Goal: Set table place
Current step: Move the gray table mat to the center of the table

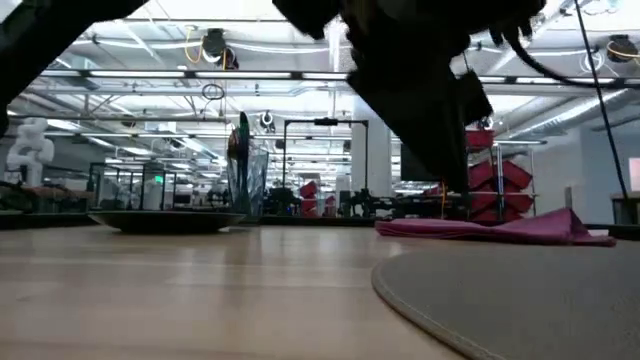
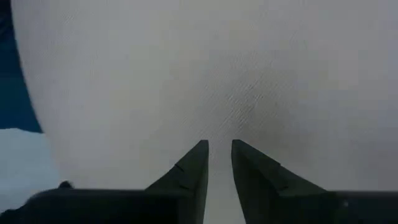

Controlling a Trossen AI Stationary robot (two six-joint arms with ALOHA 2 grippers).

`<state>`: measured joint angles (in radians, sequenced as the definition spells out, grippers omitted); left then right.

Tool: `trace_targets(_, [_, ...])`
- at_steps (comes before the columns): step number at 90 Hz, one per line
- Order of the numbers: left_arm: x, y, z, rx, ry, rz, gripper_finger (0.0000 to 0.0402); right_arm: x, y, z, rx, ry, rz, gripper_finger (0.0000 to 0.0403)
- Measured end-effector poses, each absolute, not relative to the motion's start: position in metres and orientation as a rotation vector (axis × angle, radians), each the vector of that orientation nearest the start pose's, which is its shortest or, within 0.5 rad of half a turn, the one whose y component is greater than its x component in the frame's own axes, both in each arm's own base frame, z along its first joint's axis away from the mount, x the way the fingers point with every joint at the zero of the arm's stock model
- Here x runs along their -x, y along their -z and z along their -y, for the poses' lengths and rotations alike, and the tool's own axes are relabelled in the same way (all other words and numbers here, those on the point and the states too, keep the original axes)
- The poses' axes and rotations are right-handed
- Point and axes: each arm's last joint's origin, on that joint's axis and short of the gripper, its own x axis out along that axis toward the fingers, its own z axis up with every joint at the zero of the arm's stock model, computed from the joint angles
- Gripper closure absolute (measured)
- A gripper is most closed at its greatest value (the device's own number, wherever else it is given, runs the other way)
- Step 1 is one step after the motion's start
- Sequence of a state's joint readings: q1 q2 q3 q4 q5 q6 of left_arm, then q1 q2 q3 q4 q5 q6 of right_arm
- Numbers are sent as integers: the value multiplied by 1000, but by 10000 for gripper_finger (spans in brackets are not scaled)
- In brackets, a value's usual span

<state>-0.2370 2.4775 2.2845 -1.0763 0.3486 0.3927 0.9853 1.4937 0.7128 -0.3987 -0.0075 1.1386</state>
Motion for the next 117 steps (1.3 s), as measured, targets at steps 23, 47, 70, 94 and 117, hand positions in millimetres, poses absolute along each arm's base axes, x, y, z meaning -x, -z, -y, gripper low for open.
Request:
trace_targets(23, [-502, -171, 110, -160, 734, -1167, 360, -143, -148, -209, -369, -115, -1310, 344])
trace_targets(47, [-512, -146, 104, -123, 740, -1163, 361, -145, -147, -207, -350, -127, -1309, 344])
trace_targets(70, [-514, -130, 96, -76, 731, -1206, 366, -147, -144, -210, -350, -142, -1297, 344])
trace_targets(94, [-507, -126, 75, -41, 669, -1333, 399, -160, -118, -191, -480, -187, -1174, 344])
trace_targets(117, [-494, -109, 55, 13, 641, -1459, 401, -184, -113, -165, -413, -234, -1090, 344])
